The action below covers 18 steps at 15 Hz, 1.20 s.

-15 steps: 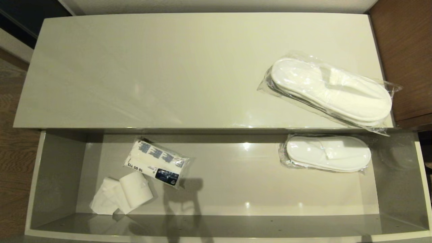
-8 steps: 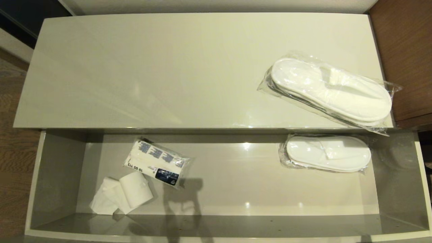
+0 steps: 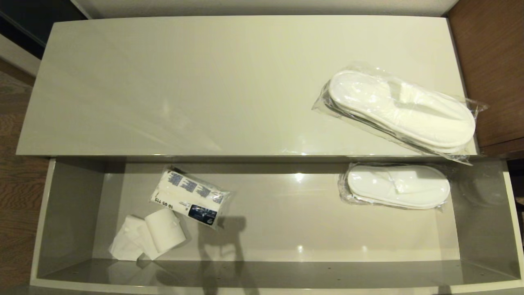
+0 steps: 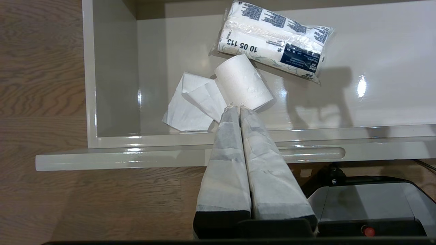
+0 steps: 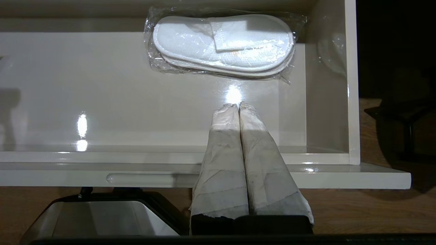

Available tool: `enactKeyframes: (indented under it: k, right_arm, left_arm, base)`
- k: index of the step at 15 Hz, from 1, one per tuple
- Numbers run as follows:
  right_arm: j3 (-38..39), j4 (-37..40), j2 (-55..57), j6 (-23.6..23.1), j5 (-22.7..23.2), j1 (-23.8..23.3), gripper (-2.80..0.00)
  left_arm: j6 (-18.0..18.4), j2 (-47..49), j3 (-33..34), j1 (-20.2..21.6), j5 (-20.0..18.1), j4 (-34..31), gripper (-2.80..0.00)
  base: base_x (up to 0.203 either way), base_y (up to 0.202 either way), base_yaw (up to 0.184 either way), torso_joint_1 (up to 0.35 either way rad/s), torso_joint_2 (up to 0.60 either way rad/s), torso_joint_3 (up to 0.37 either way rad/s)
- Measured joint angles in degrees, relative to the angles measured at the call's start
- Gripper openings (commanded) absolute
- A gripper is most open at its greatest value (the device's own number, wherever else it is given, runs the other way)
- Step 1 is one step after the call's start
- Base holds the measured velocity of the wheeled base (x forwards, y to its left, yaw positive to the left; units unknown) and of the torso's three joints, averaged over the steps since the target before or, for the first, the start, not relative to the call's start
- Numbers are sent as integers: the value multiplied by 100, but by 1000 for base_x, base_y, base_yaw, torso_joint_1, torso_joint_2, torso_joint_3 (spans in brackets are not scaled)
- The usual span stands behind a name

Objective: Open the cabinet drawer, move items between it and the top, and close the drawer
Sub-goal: Pick up the disposable slippers on the table

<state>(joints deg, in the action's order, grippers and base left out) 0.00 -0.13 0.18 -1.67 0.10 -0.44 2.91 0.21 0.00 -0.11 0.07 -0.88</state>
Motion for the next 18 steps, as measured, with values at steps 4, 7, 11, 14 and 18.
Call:
enactKeyframes:
  k: [4,7,11,14,18]
  right_arm:
    - [-415,353,0,-8,30,0,-280]
    - [-1580,1083,0,-4,26,0,-280]
    - [-3458,2747,4,-676,-629,0,-280]
    - [-4036,3020,31,-2060,-1867,0,-280]
    - [-4525,2336,461,-2104,-2052,-7,-280]
  left_arm:
    - [37,0,-5,-2,0,-5,-280]
    - [37,0,-5,-5,-7,-13,-280]
    - [48,0,-7,-5,-7,-16,-280]
    - [105,0,-10,0,-18,-16,-280]
    - [217,0,-10,1,-32,-17,-280]
  base:
    - [0,0,0,0,0,0]
    - [0,0,0,0,0,0]
    - [0,0,0,0,0,0]
    - [0,0,0,0,0,0]
    - [0,0,0,0,0,0]
